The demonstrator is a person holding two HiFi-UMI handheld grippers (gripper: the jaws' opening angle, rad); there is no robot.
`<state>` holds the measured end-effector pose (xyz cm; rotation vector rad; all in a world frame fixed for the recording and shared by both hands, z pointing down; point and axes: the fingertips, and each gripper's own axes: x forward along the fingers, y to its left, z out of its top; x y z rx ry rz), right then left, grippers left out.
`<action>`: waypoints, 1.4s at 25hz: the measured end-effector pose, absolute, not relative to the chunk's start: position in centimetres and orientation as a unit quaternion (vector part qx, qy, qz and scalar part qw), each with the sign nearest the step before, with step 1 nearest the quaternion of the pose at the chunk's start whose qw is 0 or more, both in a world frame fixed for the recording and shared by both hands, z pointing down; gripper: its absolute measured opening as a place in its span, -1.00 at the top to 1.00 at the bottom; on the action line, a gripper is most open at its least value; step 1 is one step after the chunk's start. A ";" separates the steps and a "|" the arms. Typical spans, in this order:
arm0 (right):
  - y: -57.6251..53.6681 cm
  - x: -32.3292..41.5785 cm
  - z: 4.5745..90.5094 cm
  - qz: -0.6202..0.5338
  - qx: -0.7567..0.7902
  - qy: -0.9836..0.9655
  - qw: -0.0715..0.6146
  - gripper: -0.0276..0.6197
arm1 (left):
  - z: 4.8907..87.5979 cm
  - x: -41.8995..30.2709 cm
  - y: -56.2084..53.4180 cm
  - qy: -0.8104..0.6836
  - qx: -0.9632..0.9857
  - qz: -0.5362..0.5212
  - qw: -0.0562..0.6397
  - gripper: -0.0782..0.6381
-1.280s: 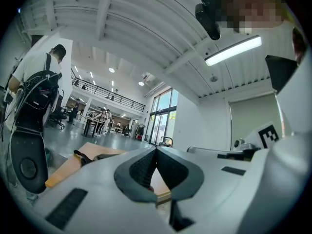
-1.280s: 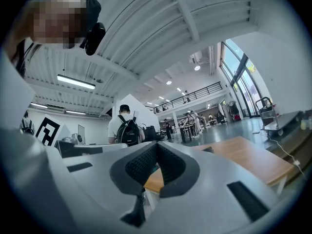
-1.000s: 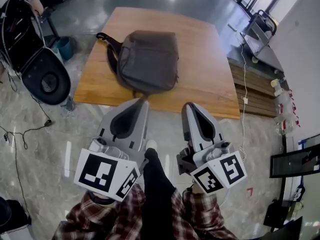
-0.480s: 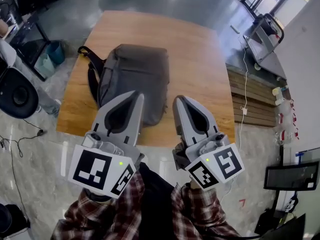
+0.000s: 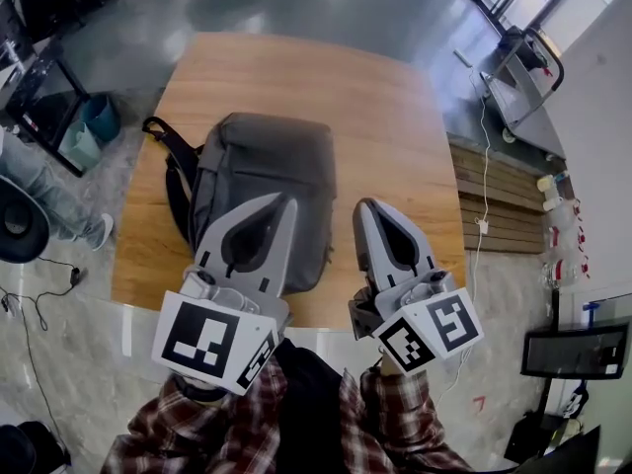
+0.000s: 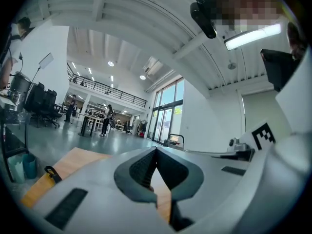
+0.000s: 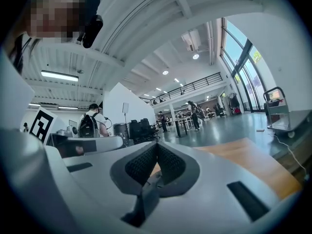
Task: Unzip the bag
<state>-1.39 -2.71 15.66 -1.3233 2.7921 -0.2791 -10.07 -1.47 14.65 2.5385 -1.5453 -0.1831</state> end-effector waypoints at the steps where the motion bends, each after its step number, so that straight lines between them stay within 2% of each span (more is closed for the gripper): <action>1: -3.3 -1.6 15.7 -0.091 -0.430 0.898 0.020 0.88 | 14.7 -10.1 -2.1 -0.513 0.853 -0.058 0.082 0.76; 12: -6.8 -0.9 15.9 -0.100 -0.447 0.889 0.025 0.88 | 15.0 -8.6 -5.7 -0.488 0.868 -0.042 0.083 0.76; 19: -7.9 1.6 18.1 -0.124 -0.437 0.891 0.011 0.88 | 18.1 -5.6 -6.1 -0.482 0.870 -0.001 0.106 0.76; 27: -10.8 5.4 28.1 -0.183 -0.454 0.871 -0.048 0.88 | 29.4 -1.7 -8.2 -0.461 0.865 0.111 0.165 0.76; 35: -11.6 7.4 40.1 -0.245 -0.468 0.840 -0.125 0.88 | 40.9 -0.7 -8.2 -0.443 0.844 0.219 0.209 0.76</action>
